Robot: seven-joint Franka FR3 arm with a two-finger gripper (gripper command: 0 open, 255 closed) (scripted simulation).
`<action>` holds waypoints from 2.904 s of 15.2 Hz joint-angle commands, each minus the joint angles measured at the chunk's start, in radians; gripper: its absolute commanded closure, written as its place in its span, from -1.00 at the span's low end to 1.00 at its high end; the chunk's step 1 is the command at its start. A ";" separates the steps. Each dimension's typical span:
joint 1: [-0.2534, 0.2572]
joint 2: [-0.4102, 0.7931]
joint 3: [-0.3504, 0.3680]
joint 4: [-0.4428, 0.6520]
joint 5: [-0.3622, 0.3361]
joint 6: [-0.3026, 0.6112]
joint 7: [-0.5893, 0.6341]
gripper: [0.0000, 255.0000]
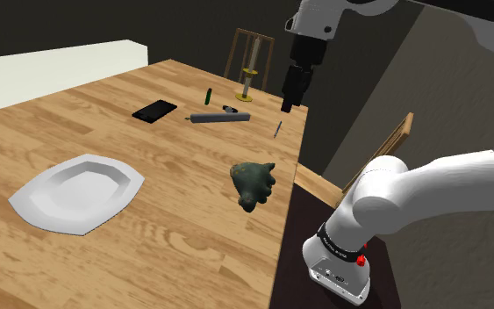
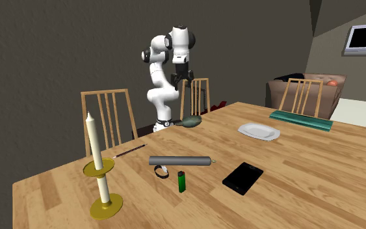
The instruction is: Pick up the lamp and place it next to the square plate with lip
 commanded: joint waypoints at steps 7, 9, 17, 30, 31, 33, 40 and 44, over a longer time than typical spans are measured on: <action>0.014 0.120 -0.103 -0.026 -0.089 0.157 -0.240 -1.00; 0.020 0.173 -0.135 -0.022 -0.111 0.210 -0.318 -1.00; 0.051 0.430 -0.247 0.062 -0.144 0.411 -0.620 -1.00; 0.062 0.926 -0.304 0.396 -0.020 0.604 -1.100 -1.00; 0.057 0.964 -0.300 0.431 -0.008 0.610 -1.133 -1.00; 0.046 1.041 -0.288 0.505 0.015 0.617 -1.194 -1.00; 0.025 1.175 -0.260 0.601 0.049 0.664 -1.281 -1.00; 0.023 1.197 -0.256 0.584 0.057 0.703 -1.286 -1.00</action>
